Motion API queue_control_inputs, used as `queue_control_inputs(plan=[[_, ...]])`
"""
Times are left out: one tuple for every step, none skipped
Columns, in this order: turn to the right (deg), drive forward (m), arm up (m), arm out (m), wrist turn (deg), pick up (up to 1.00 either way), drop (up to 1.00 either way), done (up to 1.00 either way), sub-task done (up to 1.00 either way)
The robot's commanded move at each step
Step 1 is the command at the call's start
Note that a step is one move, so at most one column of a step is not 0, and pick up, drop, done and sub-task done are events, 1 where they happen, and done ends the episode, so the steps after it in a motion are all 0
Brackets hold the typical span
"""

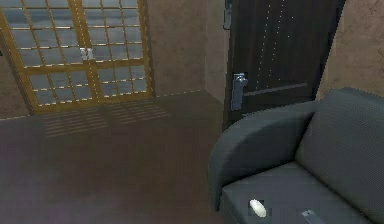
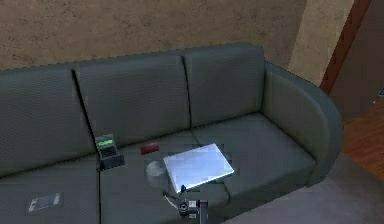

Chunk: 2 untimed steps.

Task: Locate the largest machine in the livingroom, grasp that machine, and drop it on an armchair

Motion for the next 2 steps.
queue_control_inputs(plan=[[0.0, 0.00, 0.00, 0.00, 0.0, 1.00, 0.00, 0.00, 0.00], [0.0, 0.00, 0.10, 0.00, 0.0, 0.00, 0.00, 0.00, 0.00]])
